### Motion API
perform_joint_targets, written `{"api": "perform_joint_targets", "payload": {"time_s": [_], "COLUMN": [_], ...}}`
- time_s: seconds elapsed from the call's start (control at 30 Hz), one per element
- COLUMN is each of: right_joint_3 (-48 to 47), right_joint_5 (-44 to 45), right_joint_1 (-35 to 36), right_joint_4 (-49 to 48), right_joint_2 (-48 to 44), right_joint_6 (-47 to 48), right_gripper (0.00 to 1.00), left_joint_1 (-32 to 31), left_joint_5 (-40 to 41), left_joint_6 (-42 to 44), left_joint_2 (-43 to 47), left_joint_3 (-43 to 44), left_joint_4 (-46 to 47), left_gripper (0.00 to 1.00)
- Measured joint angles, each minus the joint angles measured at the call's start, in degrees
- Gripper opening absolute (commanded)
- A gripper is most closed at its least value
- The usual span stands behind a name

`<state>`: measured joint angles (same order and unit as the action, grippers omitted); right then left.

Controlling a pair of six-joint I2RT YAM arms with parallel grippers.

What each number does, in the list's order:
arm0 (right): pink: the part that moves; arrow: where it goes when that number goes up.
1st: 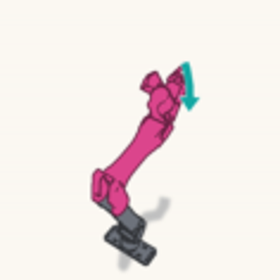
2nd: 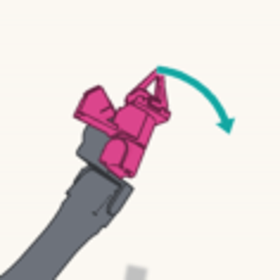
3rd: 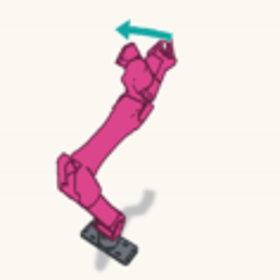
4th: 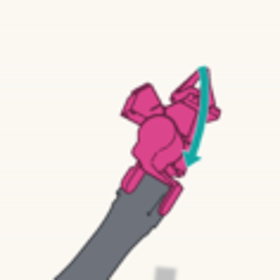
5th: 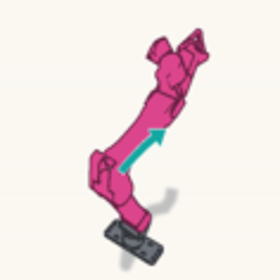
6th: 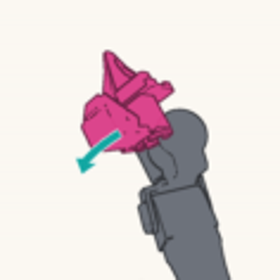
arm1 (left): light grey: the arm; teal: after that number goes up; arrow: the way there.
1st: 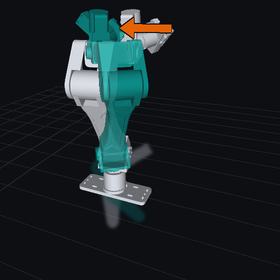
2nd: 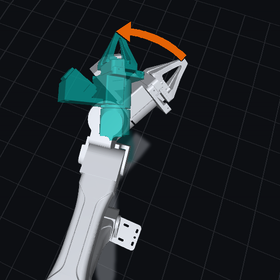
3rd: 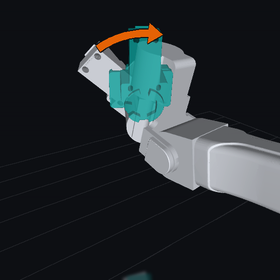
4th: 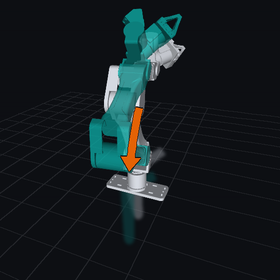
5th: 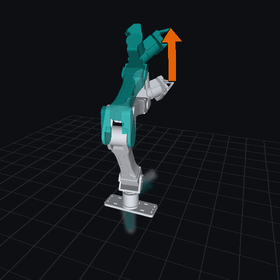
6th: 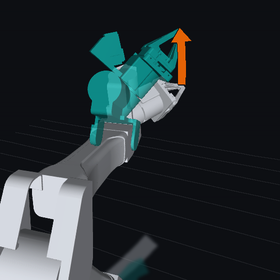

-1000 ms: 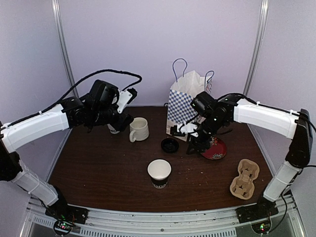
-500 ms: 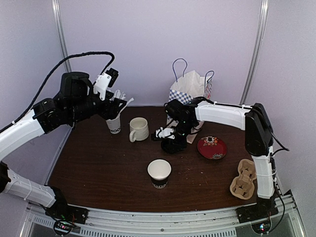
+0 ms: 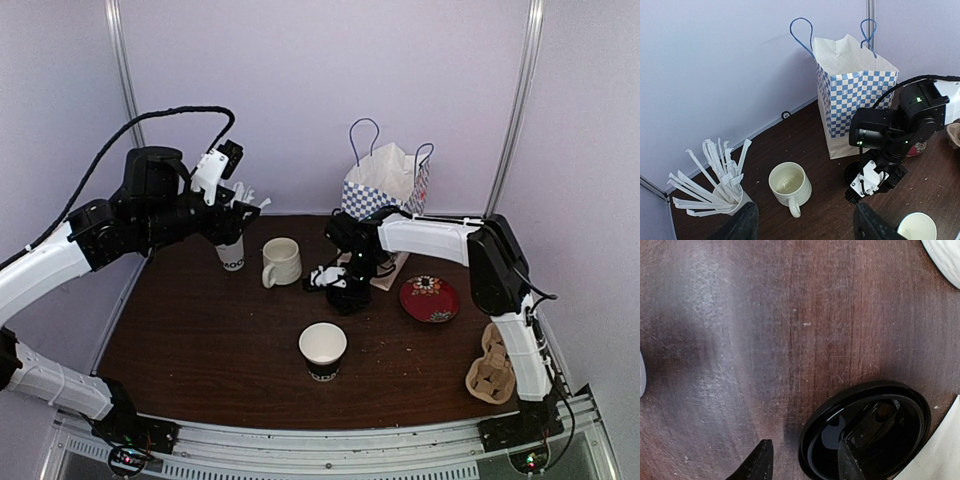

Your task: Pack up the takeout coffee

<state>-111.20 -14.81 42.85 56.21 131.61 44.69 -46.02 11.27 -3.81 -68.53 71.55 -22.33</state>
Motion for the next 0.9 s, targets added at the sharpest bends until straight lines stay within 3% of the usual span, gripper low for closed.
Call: {"api": "perform_joint_targets", "payload": {"time_s": [0.23,0.9], "right_joint_3": [0.0,0.0], "right_joint_5": [0.8,4.2], "right_joint_1": [-0.5,-0.5], "right_joint_4": [-0.4,-2.0], "right_joint_2": [0.5,1.9], "right_joint_6": [-0.5,-5.5], "right_gripper": [0.38,0.38], "left_joint_1": [0.0,0.0], "left_joint_5": [-0.2,-0.9], "left_joint_6": [0.0,0.5], "left_joint_2": [-0.1,-0.7], "left_joint_3": [0.0,-0.1], "left_joint_4": [0.0,0.0], "left_gripper": [0.68,0.67]}}
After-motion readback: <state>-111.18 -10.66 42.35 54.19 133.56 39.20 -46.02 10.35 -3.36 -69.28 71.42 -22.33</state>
